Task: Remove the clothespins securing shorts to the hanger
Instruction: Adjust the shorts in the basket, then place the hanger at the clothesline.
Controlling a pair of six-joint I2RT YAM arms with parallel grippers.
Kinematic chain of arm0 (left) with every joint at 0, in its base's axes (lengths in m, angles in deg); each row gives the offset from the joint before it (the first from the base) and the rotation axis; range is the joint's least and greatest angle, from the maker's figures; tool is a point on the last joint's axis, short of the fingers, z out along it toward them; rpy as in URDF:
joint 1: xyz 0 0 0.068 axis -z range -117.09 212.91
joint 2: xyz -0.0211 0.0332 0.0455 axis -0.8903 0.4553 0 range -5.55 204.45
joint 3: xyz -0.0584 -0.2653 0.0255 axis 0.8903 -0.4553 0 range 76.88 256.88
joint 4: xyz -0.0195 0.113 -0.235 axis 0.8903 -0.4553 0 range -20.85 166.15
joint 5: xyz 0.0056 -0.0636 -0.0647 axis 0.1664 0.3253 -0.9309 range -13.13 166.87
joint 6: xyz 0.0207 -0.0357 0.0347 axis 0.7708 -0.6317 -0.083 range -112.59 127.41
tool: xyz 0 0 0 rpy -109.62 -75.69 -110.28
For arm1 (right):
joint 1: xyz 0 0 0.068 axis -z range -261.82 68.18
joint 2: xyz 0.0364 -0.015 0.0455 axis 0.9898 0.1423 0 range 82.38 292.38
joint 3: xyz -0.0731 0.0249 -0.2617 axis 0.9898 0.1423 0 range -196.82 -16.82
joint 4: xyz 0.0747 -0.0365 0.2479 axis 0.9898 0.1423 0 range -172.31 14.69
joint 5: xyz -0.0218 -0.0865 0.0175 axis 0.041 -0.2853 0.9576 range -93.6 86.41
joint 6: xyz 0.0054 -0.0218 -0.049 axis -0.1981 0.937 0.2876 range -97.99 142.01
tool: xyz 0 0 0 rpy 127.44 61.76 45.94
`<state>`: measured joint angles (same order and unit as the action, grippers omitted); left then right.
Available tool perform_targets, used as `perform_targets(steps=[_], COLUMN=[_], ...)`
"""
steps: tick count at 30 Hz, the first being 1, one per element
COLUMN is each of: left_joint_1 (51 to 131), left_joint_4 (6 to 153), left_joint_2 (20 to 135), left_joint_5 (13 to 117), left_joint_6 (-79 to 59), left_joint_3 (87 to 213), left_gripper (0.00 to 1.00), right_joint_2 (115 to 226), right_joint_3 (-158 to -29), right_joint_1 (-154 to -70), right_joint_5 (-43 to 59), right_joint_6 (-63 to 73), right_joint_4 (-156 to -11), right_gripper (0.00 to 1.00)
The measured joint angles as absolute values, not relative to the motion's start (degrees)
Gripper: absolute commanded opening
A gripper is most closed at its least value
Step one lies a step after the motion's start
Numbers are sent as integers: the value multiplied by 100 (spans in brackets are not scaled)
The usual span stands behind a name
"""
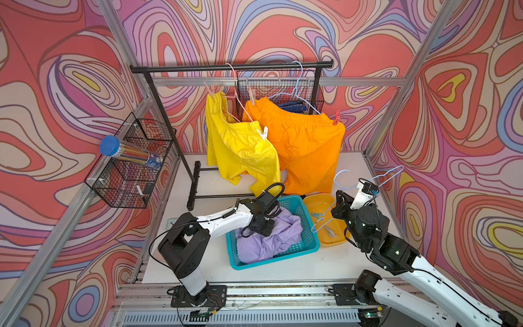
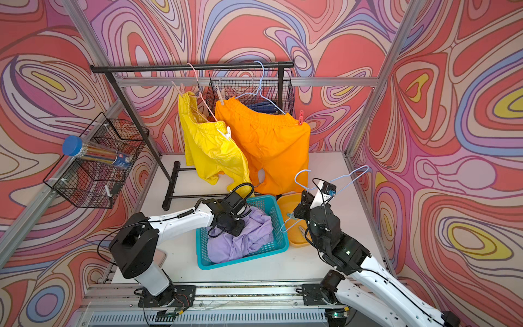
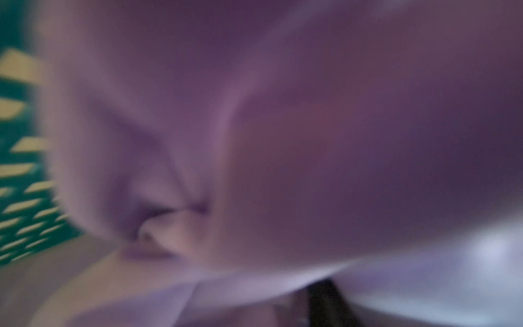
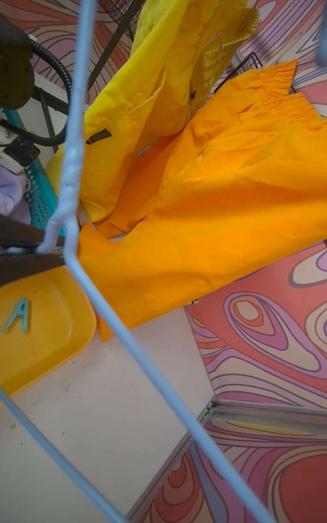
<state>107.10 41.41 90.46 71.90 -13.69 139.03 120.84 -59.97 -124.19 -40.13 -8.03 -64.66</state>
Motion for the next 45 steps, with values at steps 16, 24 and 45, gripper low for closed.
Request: perform_targets(steps=[16,24,45], left_joint_1=[10710,11018,12021], left_joint_4=[4145,4169,5074], left_joint_2=[6720,6712,7944], left_joint_5=[6670,5903,5938], left_joint_6=[-1114,-1000,-1007], left_joint_3=[14327,14458,15026], left_gripper=[100,100,41], right_joint_2=[12267,12621,12842], right_joint_3=[-6437,-6880,-7167], right_joint_1=[-12419,-12419,-12419], right_joint_5=[-3766,-3480,-2835], right_joint_6=[-875,-1032,-1260], right_joint_4=[-6241,-6215,-6392], right_gripper=[0,0,0])
